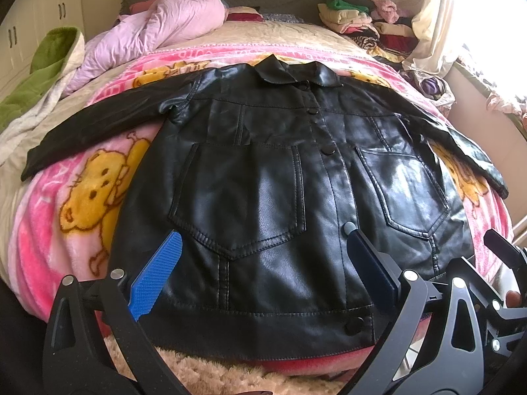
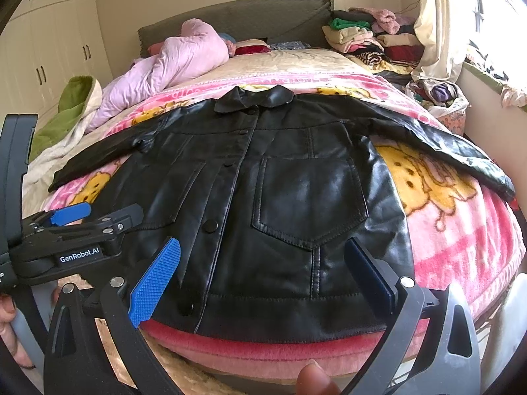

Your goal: Fold large clothes

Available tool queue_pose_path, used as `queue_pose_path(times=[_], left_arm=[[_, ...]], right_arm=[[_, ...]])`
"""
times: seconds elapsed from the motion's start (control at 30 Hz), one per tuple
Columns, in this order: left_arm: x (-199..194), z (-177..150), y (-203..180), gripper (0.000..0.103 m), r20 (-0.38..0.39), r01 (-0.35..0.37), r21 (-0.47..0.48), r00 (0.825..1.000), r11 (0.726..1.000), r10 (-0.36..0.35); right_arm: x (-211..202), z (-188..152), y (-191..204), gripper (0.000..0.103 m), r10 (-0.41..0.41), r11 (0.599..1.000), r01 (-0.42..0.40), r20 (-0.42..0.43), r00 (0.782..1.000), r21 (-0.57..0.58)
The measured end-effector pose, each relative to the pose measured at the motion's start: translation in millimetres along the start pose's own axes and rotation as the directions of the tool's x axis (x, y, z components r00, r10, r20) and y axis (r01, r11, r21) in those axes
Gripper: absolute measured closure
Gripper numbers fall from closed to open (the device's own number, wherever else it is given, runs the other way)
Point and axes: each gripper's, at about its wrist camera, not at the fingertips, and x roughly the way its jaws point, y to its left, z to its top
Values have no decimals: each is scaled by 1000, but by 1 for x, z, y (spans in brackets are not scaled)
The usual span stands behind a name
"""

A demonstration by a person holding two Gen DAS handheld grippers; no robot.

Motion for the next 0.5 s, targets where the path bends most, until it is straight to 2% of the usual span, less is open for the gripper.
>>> queue_pose_path(times=[0.5], left_arm=[[21, 33, -12, 9, 7, -26, 49, 1000, 998, 26]], right_arm=[[15, 21, -10, 4, 3, 1000, -3, 6, 1000, 26]])
